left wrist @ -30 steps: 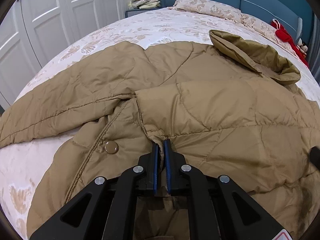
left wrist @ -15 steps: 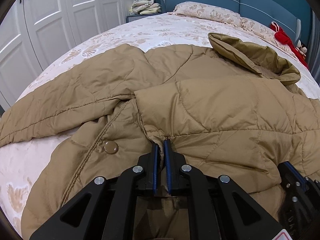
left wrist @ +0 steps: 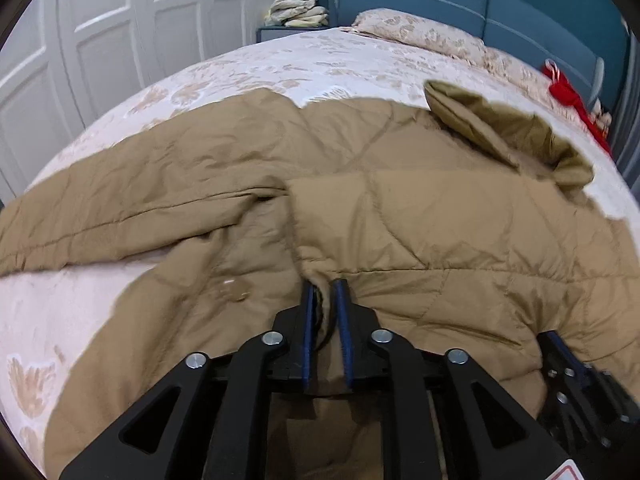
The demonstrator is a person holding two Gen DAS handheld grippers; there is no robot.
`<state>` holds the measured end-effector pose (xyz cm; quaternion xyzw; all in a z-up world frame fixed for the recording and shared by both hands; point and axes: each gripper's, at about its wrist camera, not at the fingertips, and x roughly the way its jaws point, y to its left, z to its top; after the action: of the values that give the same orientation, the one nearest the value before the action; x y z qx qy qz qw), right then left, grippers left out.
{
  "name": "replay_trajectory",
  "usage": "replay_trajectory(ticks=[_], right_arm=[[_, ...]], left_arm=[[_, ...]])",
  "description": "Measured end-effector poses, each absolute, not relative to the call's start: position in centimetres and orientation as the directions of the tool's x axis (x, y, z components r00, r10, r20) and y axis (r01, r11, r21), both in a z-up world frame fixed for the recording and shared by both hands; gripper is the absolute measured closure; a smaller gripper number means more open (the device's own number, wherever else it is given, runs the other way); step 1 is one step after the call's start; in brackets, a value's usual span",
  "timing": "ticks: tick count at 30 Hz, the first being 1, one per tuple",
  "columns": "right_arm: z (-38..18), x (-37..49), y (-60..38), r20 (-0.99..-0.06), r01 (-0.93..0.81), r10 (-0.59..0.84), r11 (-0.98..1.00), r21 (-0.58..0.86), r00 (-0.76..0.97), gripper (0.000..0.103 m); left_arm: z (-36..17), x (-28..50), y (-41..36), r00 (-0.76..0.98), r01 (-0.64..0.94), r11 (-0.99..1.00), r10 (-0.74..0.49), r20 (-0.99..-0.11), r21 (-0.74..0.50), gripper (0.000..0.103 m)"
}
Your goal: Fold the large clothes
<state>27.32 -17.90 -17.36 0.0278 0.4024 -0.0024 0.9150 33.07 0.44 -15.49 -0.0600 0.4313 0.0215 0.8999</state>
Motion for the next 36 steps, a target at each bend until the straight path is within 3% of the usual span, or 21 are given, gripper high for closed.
replay_trajectory(ticks=[1,3,4,8,13,17,19,21,23,25,26,31,36], right_arm=[[-17.4,27.3,-18.0,-0.736,0.026,0.021,0.998,0.053,0.676,0.101],[-17.3,27.3,-17.9,-0.736,0.027,0.02,0.998,0.051,0.677,0.101],[-17.3,27.3,-17.9,-0.735,0.027,0.019,0.998,0.05,0.677,0.101],[-17.2,27.3,-18.0,-0.734,0.026,0.022,0.998,0.054,0.678,0.101],[-16.7,27.2,-18.1,-0.736,0.027,0.03,0.997,0.066,0.676,0.101],[-16.1,26.6,-17.8,-0.734,0.024,0.022,0.998,0.053,0.678,0.1],[-15.7,26.4,-17.8,-0.739,0.039,0.013,0.998,0.053,0.674,0.096],[-14.9,25.7,-18.3,-0.749,0.083,0.021,0.991,0.101,0.662,0.083],[-13.8,24.5,-19.0,-0.747,0.114,0.045,0.981,0.16,0.664,0.073],[-12.4,23.0,-19.5,-0.735,0.126,0.052,0.975,0.185,0.676,0.07],[-11.4,21.6,-20.0,-0.727,0.14,0.047,0.971,0.195,0.685,0.064],[-8.8,16.7,-21.0,-0.732,0.191,-0.04,0.974,0.124,0.68,0.055],[-9.0,13.5,-22.2,-0.754,0.246,-0.101,0.966,0.082,0.649,0.055]], left_arm=[[-14.9,32.5,1.5,0.631,-0.107,0.989,-0.013,-0.776,-0.103,0.06],[-13.4,31.0,4.2,0.65,-0.161,0.978,0.005,-0.76,-0.131,0.03],[-12.7,30.3,6.2,0.662,-0.197,0.969,0.017,-0.75,-0.152,0.025],[-11.7,28.8,15.9,0.644,-0.339,0.913,0.049,-0.763,-0.228,0.022],[-12.9,27.5,31.2,0.58,-0.626,0.707,0.141,-0.803,-0.328,0.023],[-13.8,26.5,37.7,0.576,-0.711,0.582,0.16,-0.801,-0.394,0.023],[-14.6,26.6,39.7,0.581,-0.723,0.535,0.126,-0.804,-0.438,0.026],[-14.7,26.7,40.2,0.594,-0.722,0.513,0.114,-0.797,-0.465,0.028],[-14.3,27.6,40.0,0.6,-0.706,0.543,0.117,-0.791,-0.455,0.047],[-13.9,29.0,39.4,0.61,-0.66,0.589,0.058,-0.79,-0.466,0.097],[-13.6,29.1,38.8,0.61,-0.652,0.601,0.053,-0.791,-0.462,0.097],[-5.4,31.3,32.2,0.732,-0.47,0.772,0.07,-0.677,-0.428,0.1],[2.7,33.5,18.4,0.8,-0.135,0.907,-0.138,-0.583,-0.4,0.1]])
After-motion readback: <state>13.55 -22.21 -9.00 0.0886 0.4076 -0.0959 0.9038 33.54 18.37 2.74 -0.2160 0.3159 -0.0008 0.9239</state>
